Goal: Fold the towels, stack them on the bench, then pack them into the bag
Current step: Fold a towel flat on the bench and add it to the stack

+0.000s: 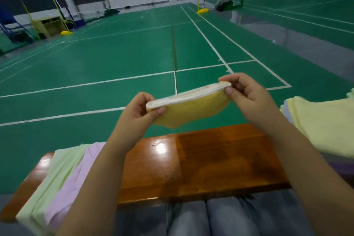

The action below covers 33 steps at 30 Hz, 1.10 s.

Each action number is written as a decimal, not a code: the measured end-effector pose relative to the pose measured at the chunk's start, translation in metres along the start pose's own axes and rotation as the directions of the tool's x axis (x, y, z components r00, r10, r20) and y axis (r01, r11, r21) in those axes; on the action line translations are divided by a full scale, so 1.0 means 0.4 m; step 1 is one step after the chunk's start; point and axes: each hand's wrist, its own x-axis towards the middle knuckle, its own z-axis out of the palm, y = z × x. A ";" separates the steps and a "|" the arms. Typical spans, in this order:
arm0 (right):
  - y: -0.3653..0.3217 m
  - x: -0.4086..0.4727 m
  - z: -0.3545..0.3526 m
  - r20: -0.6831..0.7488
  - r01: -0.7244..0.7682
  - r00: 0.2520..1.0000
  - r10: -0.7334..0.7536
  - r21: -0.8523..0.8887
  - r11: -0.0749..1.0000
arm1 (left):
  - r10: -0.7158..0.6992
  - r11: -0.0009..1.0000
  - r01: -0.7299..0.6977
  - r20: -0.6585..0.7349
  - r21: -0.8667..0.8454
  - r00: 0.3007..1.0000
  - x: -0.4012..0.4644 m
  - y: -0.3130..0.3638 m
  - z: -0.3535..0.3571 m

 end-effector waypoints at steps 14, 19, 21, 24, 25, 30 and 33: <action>0.265 -0.460 0.011 0.423 -0.601 0.744 0.518 0.085 0.795 | -0.542 0.828 0.559 0.303 0.035 0.784 -0.415 -0.255 0.054; 0.247 -0.441 -0.017 0.487 -0.631 0.720 0.494 0.162 0.759 | -0.530 0.829 0.559 0.349 0.020 0.773 -0.395 -0.219 0.034; 0.244 -0.425 -0.019 0.483 -0.620 0.730 0.483 0.173 0.765 | -0.514 0.837 0.547 0.351 0.004 0.783 -0.376 -0.211 0.028; 0.251 -0.383 -0.004 0.404 -0.604 0.767 0.498 0.192 0.774 | -0.498 0.846 0.530 0.279 -0.053 0.821 -0.340 -0.211 0.035; 0.256 -0.366 0.003 0.366 -0.605 0.777 0.511 0.210 0.768 | -0.499 0.846 0.527 0.238 -0.074 0.834 -0.327 -0.216 0.039; 0.287 -0.261 0.046 0.212 -0.582 0.808 0.550 0.140 0.801 | -0.516 0.843 0.517 0.048 -0.152 0.855 -0.226 -0.271 0.060; 0.323 -0.196 0.077 0.137 -0.551 0.831 0.539 0.076 0.831 | -0.539 0.832 0.525 -0.036 -0.180 0.841 -0.160 -0.317 0.072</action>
